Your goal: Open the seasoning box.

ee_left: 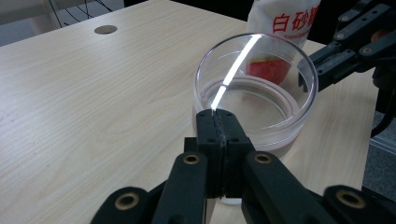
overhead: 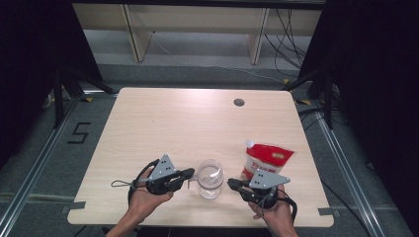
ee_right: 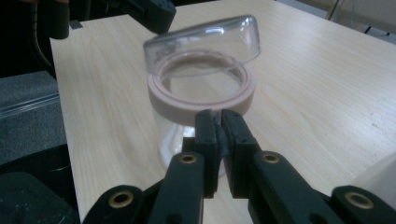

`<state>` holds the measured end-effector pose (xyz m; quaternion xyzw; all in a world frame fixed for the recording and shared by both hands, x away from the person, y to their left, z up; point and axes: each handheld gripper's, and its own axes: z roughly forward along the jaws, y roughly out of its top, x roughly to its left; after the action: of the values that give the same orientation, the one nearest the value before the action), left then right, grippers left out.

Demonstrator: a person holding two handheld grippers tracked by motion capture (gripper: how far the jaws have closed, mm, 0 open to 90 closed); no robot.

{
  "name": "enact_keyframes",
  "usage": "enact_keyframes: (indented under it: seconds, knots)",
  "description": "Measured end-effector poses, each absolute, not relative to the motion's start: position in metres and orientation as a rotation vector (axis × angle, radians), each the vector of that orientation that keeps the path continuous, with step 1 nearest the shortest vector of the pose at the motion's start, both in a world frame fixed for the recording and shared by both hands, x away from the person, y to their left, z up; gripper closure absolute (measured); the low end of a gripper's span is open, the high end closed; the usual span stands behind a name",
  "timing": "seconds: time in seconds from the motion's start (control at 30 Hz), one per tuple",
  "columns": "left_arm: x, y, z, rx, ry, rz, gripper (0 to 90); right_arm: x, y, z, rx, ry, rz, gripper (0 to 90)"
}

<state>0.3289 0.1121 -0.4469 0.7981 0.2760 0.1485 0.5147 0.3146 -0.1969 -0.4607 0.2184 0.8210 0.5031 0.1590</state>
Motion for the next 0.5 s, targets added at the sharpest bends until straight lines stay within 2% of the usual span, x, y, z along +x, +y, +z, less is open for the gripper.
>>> enact_keyframes:
  seconds: [0.4, 0.5]
  knots:
    - [0.329, 0.112, -0.447, 1.91, 0.666, 0.354, 88.5, 0.319, -0.186, -0.453, 0.611, 2.331, 1.481, 90.0]
    - [0.328, 0.113, -0.446, 1.906, 0.684, 0.352, 86.2, 0.319, -0.184, -0.451, 0.599, 2.336, 1.483, 90.0]
